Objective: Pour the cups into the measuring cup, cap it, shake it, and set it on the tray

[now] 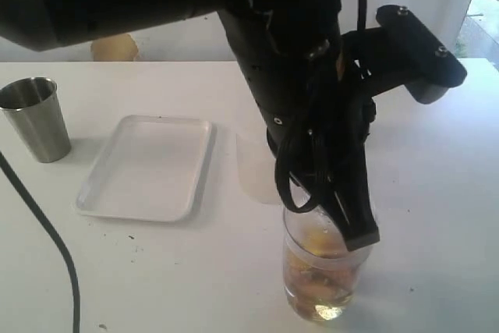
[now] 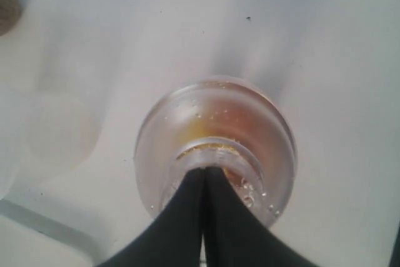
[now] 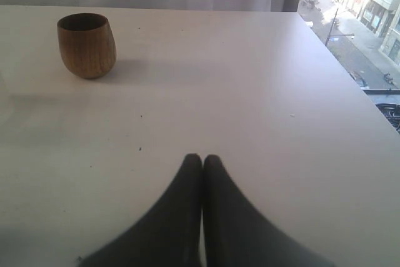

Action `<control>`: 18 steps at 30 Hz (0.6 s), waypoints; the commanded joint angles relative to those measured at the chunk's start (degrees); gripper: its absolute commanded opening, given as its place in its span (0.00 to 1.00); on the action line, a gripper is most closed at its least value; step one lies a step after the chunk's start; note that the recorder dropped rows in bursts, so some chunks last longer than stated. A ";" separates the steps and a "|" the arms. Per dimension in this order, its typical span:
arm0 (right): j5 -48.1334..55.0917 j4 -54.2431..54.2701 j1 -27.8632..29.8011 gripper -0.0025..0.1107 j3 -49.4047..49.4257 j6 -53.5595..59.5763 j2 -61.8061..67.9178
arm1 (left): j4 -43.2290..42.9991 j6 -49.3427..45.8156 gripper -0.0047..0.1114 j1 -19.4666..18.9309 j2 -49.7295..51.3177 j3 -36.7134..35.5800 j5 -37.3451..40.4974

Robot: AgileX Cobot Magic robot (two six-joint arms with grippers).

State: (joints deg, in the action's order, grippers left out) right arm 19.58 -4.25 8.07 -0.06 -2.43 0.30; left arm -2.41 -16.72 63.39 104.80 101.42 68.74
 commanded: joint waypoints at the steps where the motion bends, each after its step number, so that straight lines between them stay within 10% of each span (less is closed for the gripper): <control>1: -0.36 -0.24 -0.02 0.02 0.06 0.31 -0.30 | -1.01 0.15 0.04 0.04 -1.88 -0.66 1.22; 18: -0.36 -0.24 -0.02 0.02 0.06 0.31 -0.30 | -1.64 2.37 0.04 0.04 -6.94 -0.66 -7.75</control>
State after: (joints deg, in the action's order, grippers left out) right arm 19.58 -4.25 8.07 -0.06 -2.43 0.30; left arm -3.45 -15.73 63.39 100.22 100.93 62.05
